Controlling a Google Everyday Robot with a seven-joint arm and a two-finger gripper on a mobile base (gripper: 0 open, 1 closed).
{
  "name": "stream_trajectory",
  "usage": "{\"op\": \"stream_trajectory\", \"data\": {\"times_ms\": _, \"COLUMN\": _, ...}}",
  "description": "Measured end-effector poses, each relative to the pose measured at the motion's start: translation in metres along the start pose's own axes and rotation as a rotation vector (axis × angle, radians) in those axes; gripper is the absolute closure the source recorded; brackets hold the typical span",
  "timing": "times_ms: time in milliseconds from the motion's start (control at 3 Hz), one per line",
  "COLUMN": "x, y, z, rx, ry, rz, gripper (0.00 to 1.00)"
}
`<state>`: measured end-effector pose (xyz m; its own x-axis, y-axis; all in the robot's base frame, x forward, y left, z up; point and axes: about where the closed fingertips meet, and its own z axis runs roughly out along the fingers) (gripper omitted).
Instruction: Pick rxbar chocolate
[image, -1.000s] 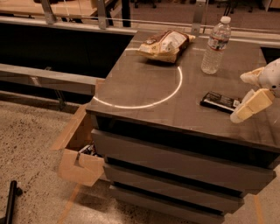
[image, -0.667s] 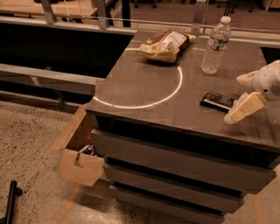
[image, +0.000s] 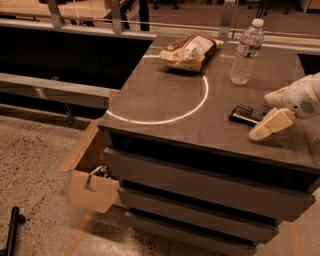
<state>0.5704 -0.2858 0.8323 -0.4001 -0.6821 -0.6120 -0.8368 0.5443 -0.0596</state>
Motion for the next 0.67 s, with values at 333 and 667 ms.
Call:
{"op": "stream_trajectory", "data": {"times_ms": 333, "x": 0.0025, "y": 0.0002, "z": 0.0048, "rx": -0.013, "ry": 0.004, "rz": 0.009, "gripper": 0.38}}
{"op": "stream_trajectory", "data": {"times_ms": 667, "x": 0.0038, "y": 0.0034, "z": 0.0060, "rx": -0.025, "ry": 0.011, "rz": 0.010, "gripper": 0.62}}
